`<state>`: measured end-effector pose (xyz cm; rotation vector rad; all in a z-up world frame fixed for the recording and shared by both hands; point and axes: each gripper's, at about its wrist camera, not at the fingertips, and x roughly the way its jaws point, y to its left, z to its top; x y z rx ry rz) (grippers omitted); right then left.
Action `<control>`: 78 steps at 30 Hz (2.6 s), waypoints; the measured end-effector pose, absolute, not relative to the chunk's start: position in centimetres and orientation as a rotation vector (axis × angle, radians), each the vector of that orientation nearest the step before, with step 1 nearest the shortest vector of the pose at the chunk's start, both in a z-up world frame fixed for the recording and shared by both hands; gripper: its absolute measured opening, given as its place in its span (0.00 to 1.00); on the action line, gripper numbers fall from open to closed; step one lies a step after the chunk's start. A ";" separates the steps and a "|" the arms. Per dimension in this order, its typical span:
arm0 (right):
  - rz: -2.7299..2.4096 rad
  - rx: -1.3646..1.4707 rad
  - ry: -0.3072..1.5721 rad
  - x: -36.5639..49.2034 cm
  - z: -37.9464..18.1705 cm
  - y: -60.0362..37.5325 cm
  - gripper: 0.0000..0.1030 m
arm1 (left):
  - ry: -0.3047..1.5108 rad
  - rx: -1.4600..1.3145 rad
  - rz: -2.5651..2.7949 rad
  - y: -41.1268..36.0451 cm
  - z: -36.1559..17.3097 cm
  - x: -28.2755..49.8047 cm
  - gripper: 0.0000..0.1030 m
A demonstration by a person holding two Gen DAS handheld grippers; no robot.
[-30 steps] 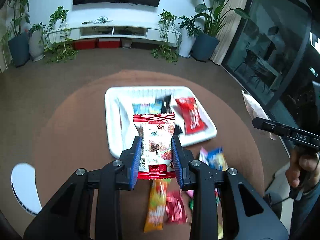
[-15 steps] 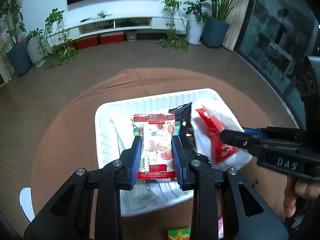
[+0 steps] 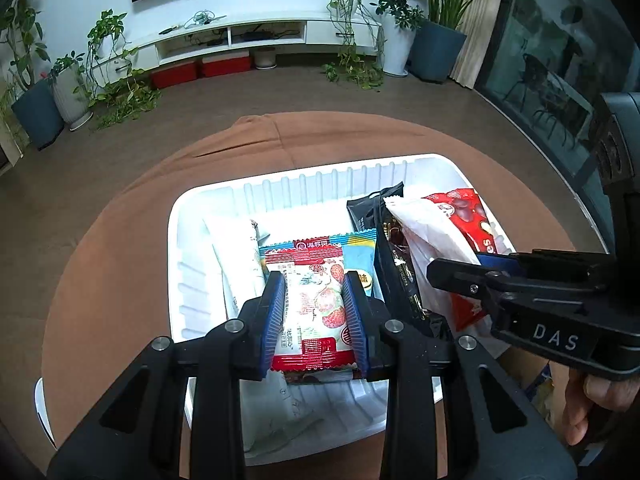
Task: Organize snacks
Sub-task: 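Carry both packets into the white tray and open both tools, then move both tools back over the remaining snack pile, then grasp the orange-yellow bar with left tool while right tool grasps blue Tipo roll cake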
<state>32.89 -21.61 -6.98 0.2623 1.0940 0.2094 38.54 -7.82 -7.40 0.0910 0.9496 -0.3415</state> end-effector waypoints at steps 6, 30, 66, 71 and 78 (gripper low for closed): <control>0.206 0.240 1.096 32.9 -7.2 -21.1 0.30 | 0.950 0.099 -0.337 -8.0 -7.9 38.4 0.31; 0.292 0.280 0.914 23.0 -1.6 -24.0 0.83 | 0.781 0.108 -0.331 -4.0 -2.1 27.5 0.99; 0.170 0.267 0.954 6.4 -7.2 -27.3 0.82 | 1.047 0.323 -0.297 -2.4 -10.2 19.9 0.85; 0.167 0.220 0.949 7.5 -7.0 -26.7 0.82 | 1.074 0.327 -0.292 -2.6 -10.7 20.5 0.69; 0.175 0.140 0.986 11.0 -7.2 -25.7 0.80 | 1.094 0.315 -0.289 -2.6 -11.1 20.9 0.61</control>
